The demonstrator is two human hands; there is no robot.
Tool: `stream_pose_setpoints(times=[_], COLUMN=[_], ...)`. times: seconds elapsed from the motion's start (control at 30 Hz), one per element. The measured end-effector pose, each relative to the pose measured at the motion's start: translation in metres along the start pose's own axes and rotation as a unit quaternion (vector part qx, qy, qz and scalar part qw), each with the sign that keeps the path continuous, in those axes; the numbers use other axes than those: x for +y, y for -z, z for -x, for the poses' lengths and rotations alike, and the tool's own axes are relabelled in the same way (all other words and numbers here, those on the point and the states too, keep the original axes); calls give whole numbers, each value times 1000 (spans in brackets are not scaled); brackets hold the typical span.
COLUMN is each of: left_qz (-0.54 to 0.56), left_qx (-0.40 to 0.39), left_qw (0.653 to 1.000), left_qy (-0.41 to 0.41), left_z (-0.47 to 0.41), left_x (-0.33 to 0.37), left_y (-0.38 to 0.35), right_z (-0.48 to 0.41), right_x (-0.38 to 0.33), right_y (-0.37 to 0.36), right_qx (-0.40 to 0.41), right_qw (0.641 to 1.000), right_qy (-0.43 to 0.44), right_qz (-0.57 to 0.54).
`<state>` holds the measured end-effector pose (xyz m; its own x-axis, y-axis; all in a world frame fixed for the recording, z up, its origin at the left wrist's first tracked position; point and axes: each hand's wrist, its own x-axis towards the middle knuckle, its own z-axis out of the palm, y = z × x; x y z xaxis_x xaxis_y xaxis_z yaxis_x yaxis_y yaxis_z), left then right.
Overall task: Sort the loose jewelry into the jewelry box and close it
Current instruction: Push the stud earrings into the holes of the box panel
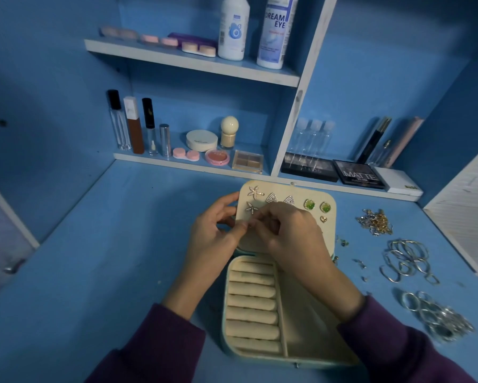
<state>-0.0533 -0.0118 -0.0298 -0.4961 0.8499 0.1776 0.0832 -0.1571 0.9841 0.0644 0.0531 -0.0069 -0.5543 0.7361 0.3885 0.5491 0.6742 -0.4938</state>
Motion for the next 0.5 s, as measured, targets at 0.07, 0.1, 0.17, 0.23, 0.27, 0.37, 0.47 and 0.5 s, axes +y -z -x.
stream_pose_setpoints(times=[0.07, 0.1, 0.17, 0.23, 0.27, 0.37, 0.47, 0.5], left_qz=[-8, -13, -21, -22, -22, -24, -27, -28], left_qx=[-1, 1, 1, 1, 3, 12, 12, 9], left_qw=[1000, 1000, 1000, 1000, 1000, 999, 999, 999], left_qy=[-2, -3, -9, -14, -15, -17, -19, -19], left_z=[0, 0, -1, -1, -1, -1, -1, -1], left_x=[-1, -1, -1, 0, 0, -1, 0, 0], left_y=[0, 1, 1, 1, 0, -1, -1, -1], right_z=[1, 2, 2, 2, 2, 2, 2, 2], right_x=[-2, -2, -1, 0, 0, 0, 0, 0], right_y=[0, -1, -1, -1, -1, -1, 0, 0], right_qx=[14, 21, 36, 46, 49, 45, 40, 39], right_qw=[1000, 999, 999, 998, 998, 997, 997, 997], right_qy=[9, 14, 24, 32, 39, 50, 54, 54], right_qz=[20, 27, 30, 23, 22, 25, 35, 38])
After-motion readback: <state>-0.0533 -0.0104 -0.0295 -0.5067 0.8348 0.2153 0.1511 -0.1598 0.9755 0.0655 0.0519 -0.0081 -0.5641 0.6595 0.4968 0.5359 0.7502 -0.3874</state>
